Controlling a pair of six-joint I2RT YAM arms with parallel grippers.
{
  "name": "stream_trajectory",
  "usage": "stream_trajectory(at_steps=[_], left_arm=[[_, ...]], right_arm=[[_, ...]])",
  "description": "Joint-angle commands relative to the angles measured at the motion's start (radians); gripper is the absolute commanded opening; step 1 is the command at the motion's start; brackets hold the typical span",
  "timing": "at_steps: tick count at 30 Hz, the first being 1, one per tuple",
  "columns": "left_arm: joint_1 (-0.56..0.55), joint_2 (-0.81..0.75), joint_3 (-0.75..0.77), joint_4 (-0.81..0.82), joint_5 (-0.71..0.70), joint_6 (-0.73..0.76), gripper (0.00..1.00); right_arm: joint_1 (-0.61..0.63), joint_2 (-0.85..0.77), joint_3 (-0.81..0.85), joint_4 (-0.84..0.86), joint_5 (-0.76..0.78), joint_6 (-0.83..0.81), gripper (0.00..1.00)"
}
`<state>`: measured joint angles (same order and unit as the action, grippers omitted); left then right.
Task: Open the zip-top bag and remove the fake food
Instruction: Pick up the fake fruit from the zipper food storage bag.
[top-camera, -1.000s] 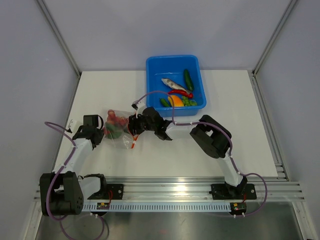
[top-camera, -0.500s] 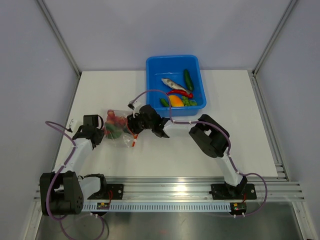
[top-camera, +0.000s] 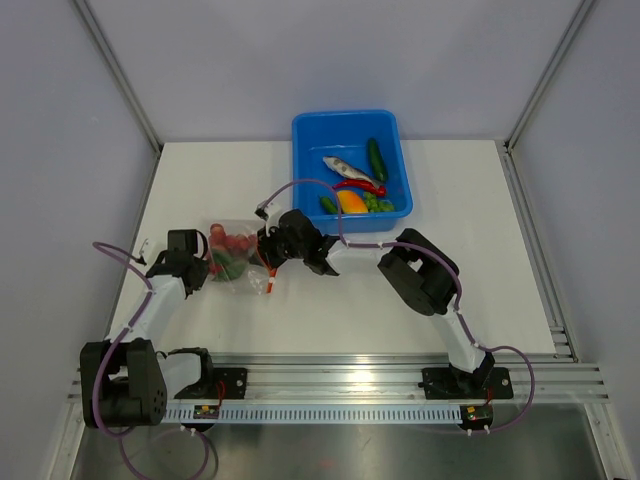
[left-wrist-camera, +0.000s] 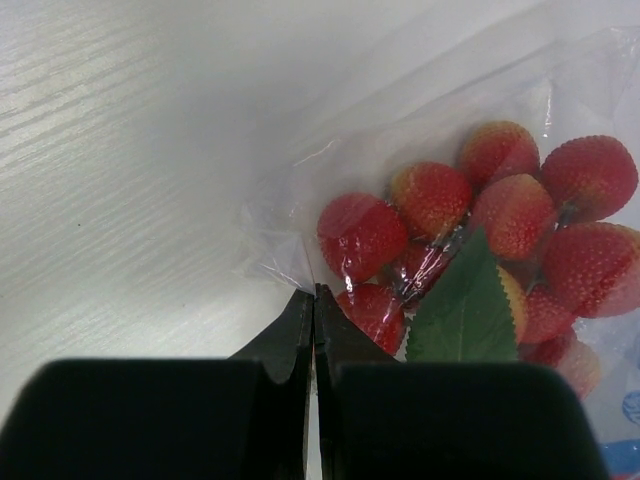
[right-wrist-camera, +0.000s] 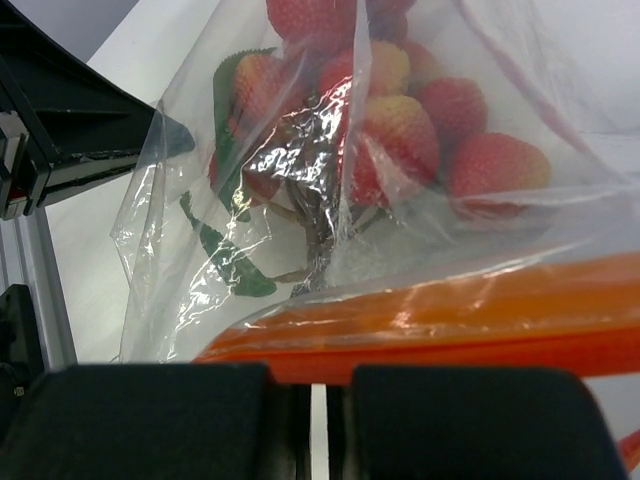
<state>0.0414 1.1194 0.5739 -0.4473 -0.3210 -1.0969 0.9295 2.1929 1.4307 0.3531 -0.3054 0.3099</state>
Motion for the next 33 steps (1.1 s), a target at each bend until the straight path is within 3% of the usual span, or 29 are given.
stream_trajectory(at_steps=[1,12,23,33], left_arm=[[0.0,0.013,0.04,-0.002,-0.016,-0.033,0.0],[0.011,-0.006,0.05,-0.113,-0.153,-0.159,0.0],[0.009,-0.153,-0.068,0.002,-0.199,-0.184,0.0],[0.015,-0.113,-0.04,-0.025,-0.227,-0.196,0.0]], right_arm=[[0.011,-0.054,-0.019,0.043,0.015,-0.018,0.0],[0.011,-0.166,-0.065,-0.063,0.028,-0.074,0.0],[0.009,-0.252,-0.027,-0.299,-0.129,-0.189,0.0],[0.009,-0.38,-0.046,-0.462,-0.21,-0.261,0.0]])
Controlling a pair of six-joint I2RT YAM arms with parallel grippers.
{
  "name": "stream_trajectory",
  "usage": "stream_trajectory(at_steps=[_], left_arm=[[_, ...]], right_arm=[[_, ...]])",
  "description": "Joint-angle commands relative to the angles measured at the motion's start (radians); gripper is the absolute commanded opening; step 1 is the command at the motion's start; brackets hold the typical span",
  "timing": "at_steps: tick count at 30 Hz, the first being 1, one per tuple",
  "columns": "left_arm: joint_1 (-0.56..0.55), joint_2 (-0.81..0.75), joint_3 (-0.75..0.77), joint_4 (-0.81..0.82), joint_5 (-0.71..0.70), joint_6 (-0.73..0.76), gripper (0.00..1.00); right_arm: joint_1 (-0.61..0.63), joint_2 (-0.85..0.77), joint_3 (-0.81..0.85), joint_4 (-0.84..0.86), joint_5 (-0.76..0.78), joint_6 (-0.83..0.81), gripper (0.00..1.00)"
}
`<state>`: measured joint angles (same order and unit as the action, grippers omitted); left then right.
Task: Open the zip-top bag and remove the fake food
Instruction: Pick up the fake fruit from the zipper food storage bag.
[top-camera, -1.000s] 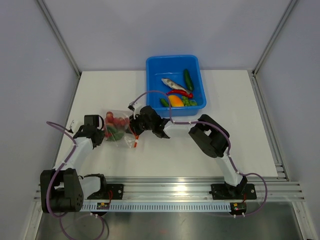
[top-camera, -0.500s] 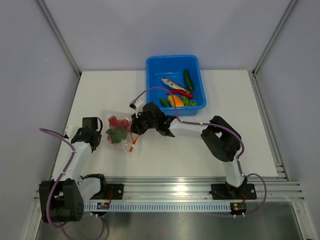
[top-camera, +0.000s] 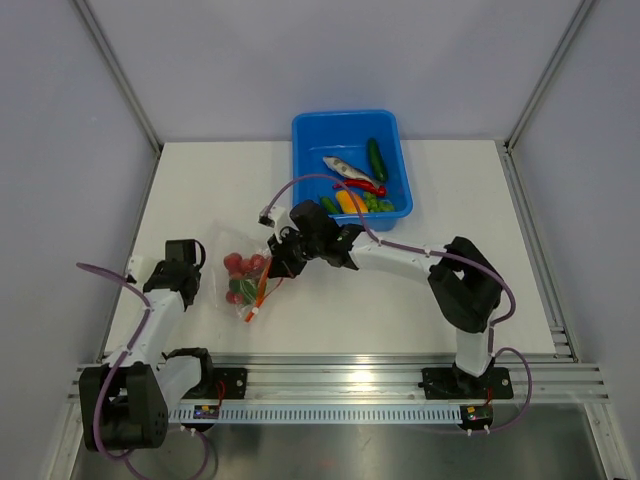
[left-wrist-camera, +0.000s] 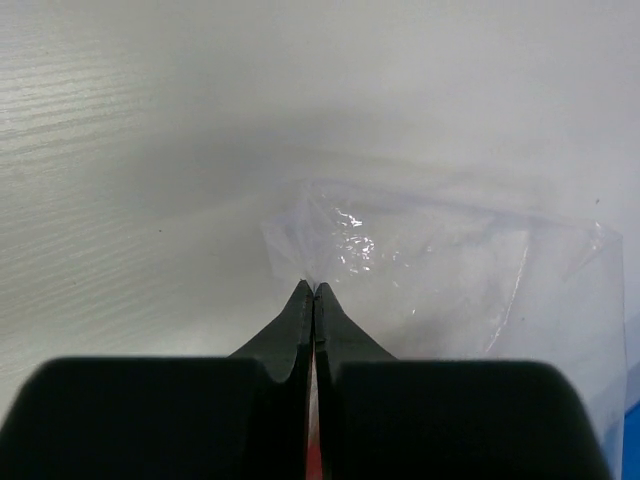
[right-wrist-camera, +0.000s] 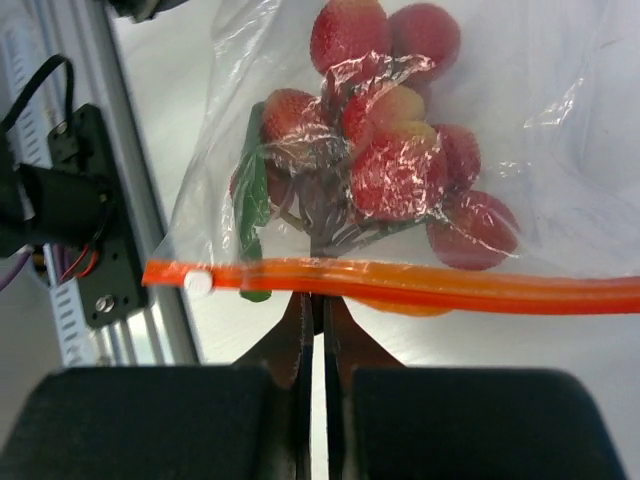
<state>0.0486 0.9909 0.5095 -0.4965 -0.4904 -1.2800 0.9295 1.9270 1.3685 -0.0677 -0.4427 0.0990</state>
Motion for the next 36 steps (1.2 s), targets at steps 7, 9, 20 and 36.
stream_trajectory(at_steps=[7,9,20,36], left_arm=[[0.013,0.084,0.055,0.009,-0.051,-0.005,0.0],[0.011,0.094,0.061,0.003,-0.05,-0.004,0.0],[0.013,0.114,0.066,0.007,-0.042,0.002,0.0],[0.011,0.121,0.072,-0.002,-0.053,0.005,0.0]], right_arm=[[0.009,-0.16,0.092,-0.276,-0.168,-0.2,0.0],[0.009,-0.177,0.098,-0.305,-0.201,-0.237,0.0],[0.009,-0.327,0.055,-0.366,-0.335,-0.351,0.0],[-0.018,-0.533,-0.107,-0.15,-0.073,-0.237,0.0]])
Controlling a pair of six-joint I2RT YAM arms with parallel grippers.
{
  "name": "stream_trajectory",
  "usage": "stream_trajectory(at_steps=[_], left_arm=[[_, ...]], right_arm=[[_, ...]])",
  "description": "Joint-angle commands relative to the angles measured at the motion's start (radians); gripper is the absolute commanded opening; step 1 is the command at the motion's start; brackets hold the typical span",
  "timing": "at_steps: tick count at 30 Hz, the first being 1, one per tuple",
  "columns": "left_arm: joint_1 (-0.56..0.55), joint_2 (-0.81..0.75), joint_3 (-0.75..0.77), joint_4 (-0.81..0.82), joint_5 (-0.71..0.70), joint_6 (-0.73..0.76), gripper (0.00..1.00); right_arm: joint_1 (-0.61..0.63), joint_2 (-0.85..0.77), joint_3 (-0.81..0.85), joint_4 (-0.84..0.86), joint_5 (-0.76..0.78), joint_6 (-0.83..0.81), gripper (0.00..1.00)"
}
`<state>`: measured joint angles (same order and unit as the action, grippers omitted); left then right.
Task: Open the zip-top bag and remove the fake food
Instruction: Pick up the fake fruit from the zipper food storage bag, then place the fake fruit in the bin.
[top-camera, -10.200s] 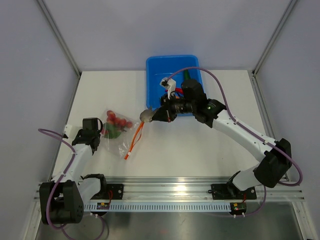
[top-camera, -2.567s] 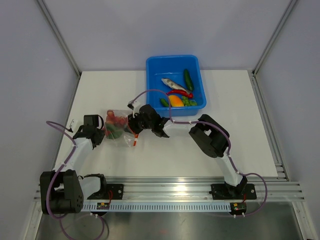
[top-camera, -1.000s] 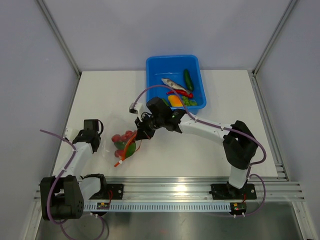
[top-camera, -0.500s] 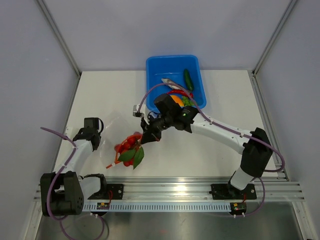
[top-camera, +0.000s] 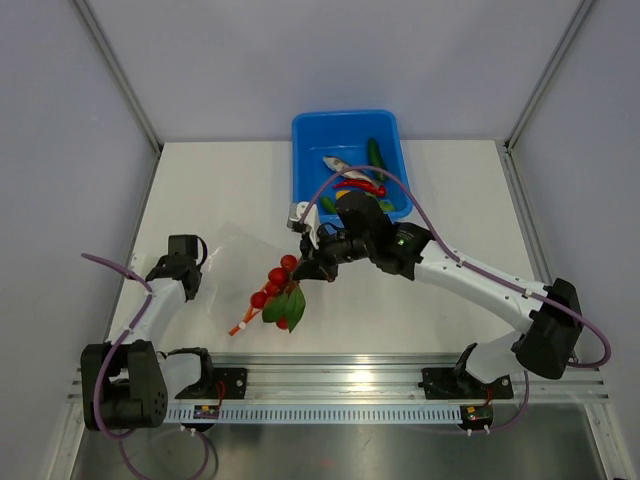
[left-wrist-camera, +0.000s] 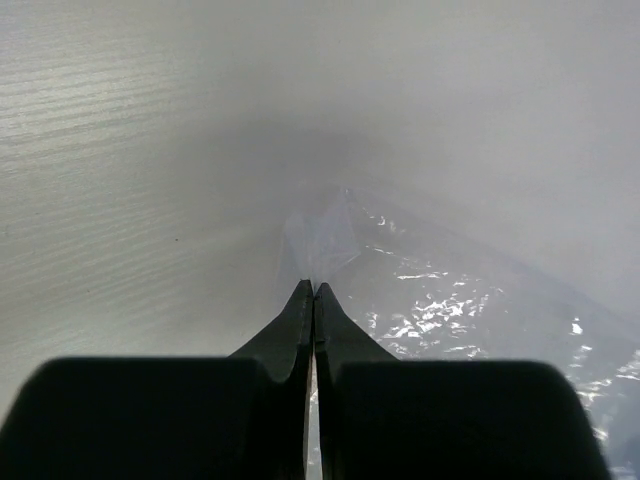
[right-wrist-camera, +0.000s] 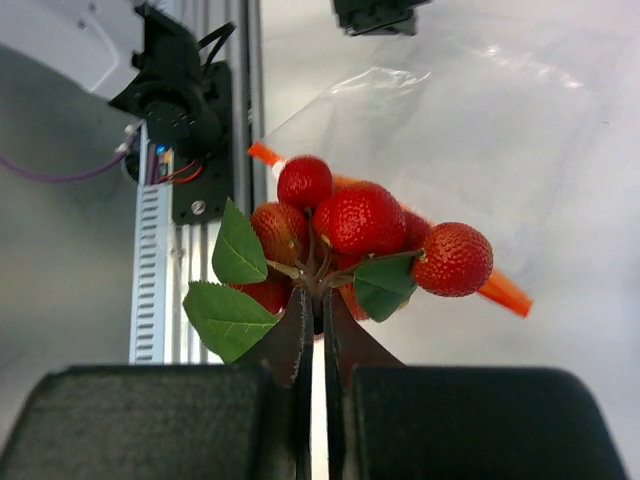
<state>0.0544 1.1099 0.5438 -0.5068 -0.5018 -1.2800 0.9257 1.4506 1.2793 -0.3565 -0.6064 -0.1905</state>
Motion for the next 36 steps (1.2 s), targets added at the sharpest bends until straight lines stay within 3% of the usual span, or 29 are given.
stream_trajectory(at_steps=[1,13,19,27,36], left_arm=[[0.007,0.002,0.039,0.005,-0.041,0.005,0.0],[0.005,-0.001,0.045,-0.021,-0.041,-0.018,0.0],[0.007,-0.013,0.042,-0.03,-0.046,-0.033,0.0],[0.007,-0.018,0.039,-0.027,-0.043,-0.035,0.0],[0.007,-0.021,0.041,-0.027,-0.046,-0.033,0.0]], right_arm=[[-0.018,-0.064,-0.027,0.158,0.121,0.066,0.0],[-0.143,-0.274,-0.282,0.571,0.356,0.296,0.0],[-0.149,-0.3,-0.334,0.652,0.48,0.335,0.0],[-0.154,-0.245,-0.311,0.751,0.773,0.301,0.0],[-0.217,-0.04,-0.175,0.804,0.997,0.234,0.0]])
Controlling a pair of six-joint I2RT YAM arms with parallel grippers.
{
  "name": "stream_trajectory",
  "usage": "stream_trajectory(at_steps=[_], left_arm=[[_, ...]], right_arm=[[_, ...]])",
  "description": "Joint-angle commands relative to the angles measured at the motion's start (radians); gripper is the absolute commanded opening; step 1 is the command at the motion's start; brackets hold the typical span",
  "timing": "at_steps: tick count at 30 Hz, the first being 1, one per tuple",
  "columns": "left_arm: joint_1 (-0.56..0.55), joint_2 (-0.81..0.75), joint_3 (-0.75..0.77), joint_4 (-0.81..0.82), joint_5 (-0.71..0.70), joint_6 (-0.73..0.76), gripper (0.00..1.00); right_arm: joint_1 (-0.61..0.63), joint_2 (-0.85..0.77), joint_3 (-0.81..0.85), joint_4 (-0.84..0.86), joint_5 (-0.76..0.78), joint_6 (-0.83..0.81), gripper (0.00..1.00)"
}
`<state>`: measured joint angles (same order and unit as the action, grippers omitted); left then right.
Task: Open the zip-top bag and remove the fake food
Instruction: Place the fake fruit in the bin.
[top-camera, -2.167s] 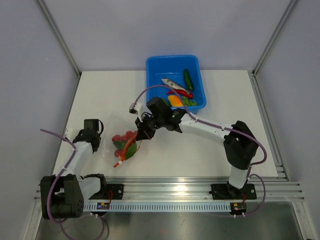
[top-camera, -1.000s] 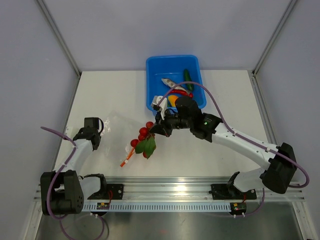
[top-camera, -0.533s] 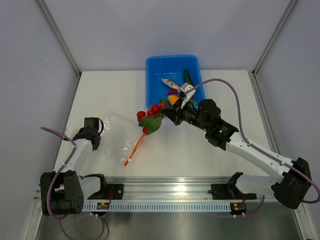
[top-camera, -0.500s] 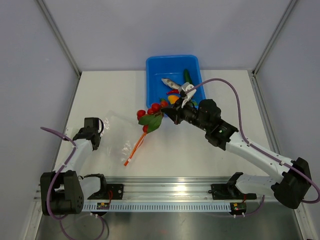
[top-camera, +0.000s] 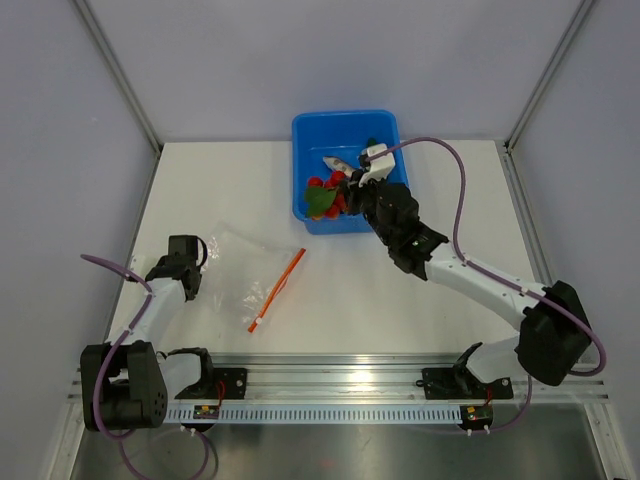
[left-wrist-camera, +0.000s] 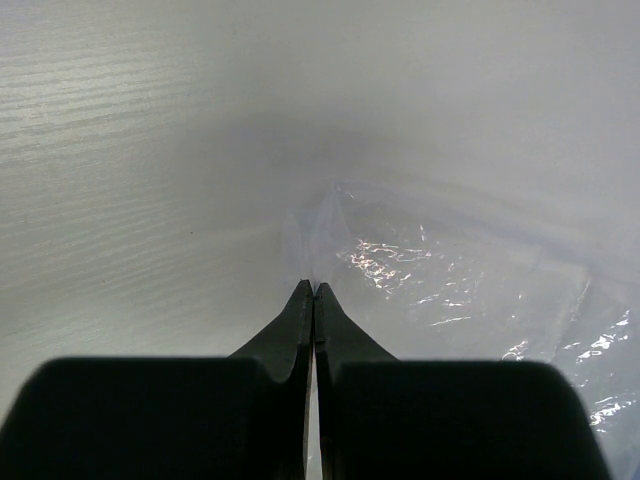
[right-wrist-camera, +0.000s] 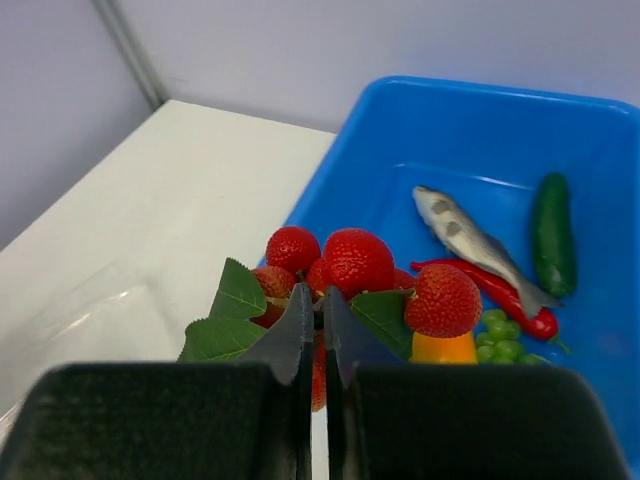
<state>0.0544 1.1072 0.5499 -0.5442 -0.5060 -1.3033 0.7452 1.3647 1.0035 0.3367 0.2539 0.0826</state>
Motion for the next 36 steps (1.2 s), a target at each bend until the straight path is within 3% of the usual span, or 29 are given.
stream_trajectory(at_steps=[1,19,24,33,36], left_arm=[[0.007,-0.018,0.035,0.009,-0.042,-0.01,0.0],[0.005,-0.017,0.033,0.01,-0.048,-0.008,0.0],[0.007,-0.02,0.031,0.016,-0.026,-0.001,0.0],[0.007,-0.036,0.018,0.033,-0.011,0.007,0.0],[0.005,-0.035,0.016,0.036,-0.011,0.01,0.0]], right_arm=[[-0.047,0.094,0.119,0.107,0.151,-0.046,0.0],[-0.19,0.599,0.599,0.099,0.277,-0.073,0.0],[-0.214,0.677,0.629,0.111,0.331,-0.047,0.0],[-0.231,0.697,0.61,0.082,0.292,-0.023,0.14],[-0.231,0.692,0.604,0.073,0.275,-0.02,0.34]])
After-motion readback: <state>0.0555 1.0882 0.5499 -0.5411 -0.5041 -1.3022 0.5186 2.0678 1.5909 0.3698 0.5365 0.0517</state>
